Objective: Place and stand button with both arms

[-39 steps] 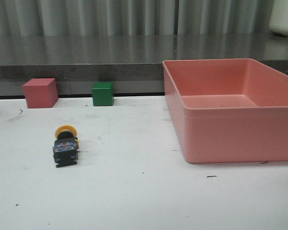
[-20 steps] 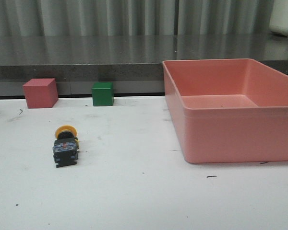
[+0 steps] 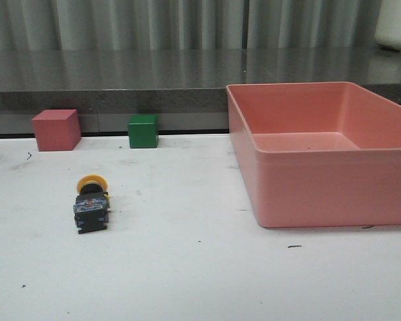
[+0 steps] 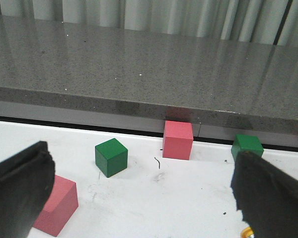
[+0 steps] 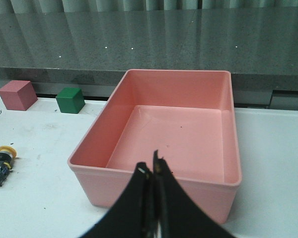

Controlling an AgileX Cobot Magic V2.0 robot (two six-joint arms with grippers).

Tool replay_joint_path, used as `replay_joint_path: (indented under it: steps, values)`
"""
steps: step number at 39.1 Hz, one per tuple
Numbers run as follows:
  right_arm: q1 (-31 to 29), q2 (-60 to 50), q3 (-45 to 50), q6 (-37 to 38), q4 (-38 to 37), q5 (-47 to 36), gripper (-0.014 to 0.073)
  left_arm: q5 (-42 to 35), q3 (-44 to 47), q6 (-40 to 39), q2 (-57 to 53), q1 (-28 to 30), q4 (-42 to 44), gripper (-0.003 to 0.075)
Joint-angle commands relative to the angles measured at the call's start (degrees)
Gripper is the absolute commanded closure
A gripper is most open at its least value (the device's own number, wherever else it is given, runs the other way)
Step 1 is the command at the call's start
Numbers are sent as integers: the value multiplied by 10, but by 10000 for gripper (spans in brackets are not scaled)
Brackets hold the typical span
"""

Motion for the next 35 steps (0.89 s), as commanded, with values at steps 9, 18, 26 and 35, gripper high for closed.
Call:
replay_joint_path:
  steps: [9, 18, 26, 35]
  values:
    - [-3, 5, -15, -4, -4, -52, 662, -47, -21, -2, 7, 1, -1, 29]
    - [-3, 5, -15, -4, -4, -52, 662, -87, -21, -2, 7, 1, -1, 29]
    - [-3, 5, -15, -4, -4, -52, 662, -107, -24, -2, 23, 0, -6, 29]
    - [-3, 5, -15, -4, -4, -52, 662, -70, -53, -2, 97, -2, -13, 29]
